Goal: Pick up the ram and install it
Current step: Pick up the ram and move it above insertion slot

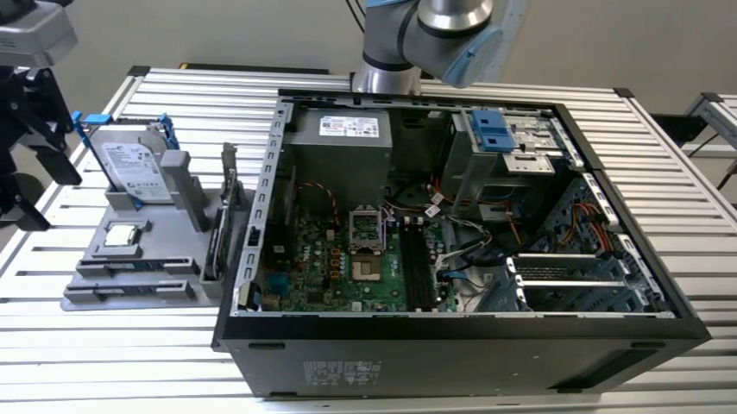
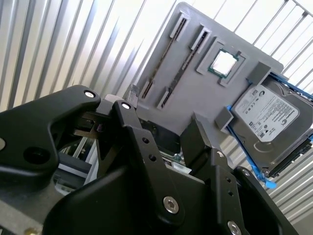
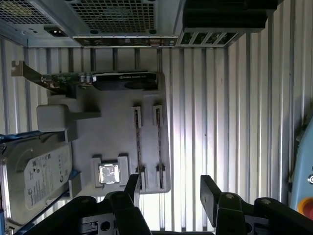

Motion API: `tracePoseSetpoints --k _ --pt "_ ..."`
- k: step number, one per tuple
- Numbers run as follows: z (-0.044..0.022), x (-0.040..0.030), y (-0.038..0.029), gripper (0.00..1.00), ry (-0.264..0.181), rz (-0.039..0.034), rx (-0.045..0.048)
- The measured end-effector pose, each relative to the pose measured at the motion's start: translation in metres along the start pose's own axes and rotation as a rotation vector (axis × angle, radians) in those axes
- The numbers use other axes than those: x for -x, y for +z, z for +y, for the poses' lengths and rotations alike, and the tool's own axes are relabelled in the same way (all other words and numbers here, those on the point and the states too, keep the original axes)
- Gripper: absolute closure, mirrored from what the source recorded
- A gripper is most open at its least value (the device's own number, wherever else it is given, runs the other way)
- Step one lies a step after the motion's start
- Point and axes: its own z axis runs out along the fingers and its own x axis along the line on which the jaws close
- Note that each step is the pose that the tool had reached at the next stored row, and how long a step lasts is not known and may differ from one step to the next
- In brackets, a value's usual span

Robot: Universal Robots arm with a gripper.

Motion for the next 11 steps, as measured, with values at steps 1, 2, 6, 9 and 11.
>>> tracePoseSetpoints --k 1,2,6,9,11 --pt "0.0000 0.0000 0.0005 0.00 0.000 0.0000 0.0000" --pt "0.0000 0.0000 0.0012 0.00 0.000 0.0000 0.0000" --pt "0.0000 -0.0001 0.0033 0.00 0.000 0.0000 0.0000" --pt "-0.0001 -0.0001 0.0048 0.00 0.000 0.0000 0.0000" --pt "-0.0001 -0.0001 0.0057 0.00 0.000 -0.0001 -0.0001"
